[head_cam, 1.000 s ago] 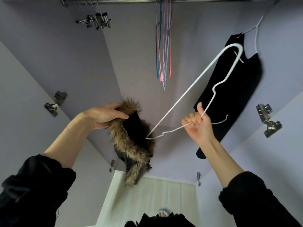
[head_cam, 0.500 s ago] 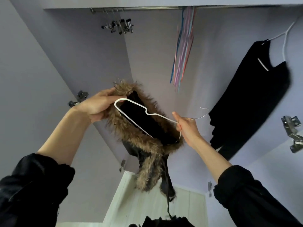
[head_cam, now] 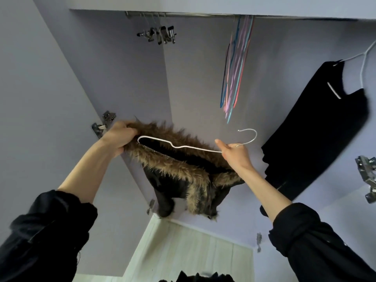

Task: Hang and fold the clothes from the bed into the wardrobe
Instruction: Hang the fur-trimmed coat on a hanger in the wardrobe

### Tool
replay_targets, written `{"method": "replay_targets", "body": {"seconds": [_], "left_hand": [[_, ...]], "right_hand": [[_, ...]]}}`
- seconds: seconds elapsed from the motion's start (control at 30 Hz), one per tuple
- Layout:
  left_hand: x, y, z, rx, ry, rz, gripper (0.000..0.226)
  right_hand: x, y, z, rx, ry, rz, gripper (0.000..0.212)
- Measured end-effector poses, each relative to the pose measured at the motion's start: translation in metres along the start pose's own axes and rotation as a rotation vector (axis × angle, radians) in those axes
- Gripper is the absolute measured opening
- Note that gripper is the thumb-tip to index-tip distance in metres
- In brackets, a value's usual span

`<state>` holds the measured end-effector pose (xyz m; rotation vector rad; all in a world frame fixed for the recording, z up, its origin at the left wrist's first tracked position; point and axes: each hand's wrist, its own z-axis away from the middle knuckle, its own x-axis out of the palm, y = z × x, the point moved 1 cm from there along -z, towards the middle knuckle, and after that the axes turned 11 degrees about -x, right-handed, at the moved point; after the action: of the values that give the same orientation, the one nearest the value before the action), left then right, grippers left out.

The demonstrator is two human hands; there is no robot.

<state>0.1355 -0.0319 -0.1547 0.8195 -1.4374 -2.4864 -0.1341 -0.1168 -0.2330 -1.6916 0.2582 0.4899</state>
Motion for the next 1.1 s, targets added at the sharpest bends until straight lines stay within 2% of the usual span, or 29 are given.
{"method": "replay_targets", "body": {"seconds": [0.2, 0.33, 0.4, 0.5, 0.57, 0.7, 0.8, 0.93, 1.03, 1.1], "left_hand": [[0.006, -0.002, 0.002, 0.058, 0.083, -0.032, 0.033], [0.001, -0.006, -0.002, 0.065, 0.138, -0.126, 0.032], [0.001, -0.006, -0.003, 0.066, 0.161, -0.182, 0.033], [0.008, 0.010, 0.007, 0.149, 0.173, -0.264, 0.032], [0.014, 0.024, 0.015, 0.220, 0.184, -0.286, 0.030], [0.036, 0.029, 0.029, 0.284, 0.124, -0.461, 0.023], [0.054, 0.020, 0.034, 0.325, 0.075, -0.556, 0.031], [0.058, 0.012, 0.031, 0.425, 0.029, -0.743, 0.036], [0.055, 0.006, 0.032, 0.536, 0.151, -1.024, 0.038], [0.051, 0.006, 0.031, 0.594, 0.162, -0.997, 0.039]], "right_hand": [[0.001, -0.010, -0.006, -0.064, 0.078, 0.070, 0.059], [-0.003, -0.019, -0.011, -0.106, 0.068, 0.166, 0.062], [-0.001, -0.025, -0.008, -0.145, 0.013, 0.249, 0.061], [0.018, -0.023, 0.003, -0.277, -0.121, 0.521, 0.049], [0.028, -0.025, 0.009, -0.315, -0.133, 0.552, 0.047], [0.024, -0.053, -0.002, -0.283, -0.034, 0.432, 0.048], [0.020, -0.068, -0.004, -0.245, -0.143, 0.305, 0.053], [0.015, -0.068, 0.002, -0.145, -0.271, 0.131, 0.048], [0.013, -0.069, 0.002, -0.107, -0.297, -0.019, 0.042], [0.009, -0.072, 0.003, -0.130, -0.339, -0.064, 0.036]]}}
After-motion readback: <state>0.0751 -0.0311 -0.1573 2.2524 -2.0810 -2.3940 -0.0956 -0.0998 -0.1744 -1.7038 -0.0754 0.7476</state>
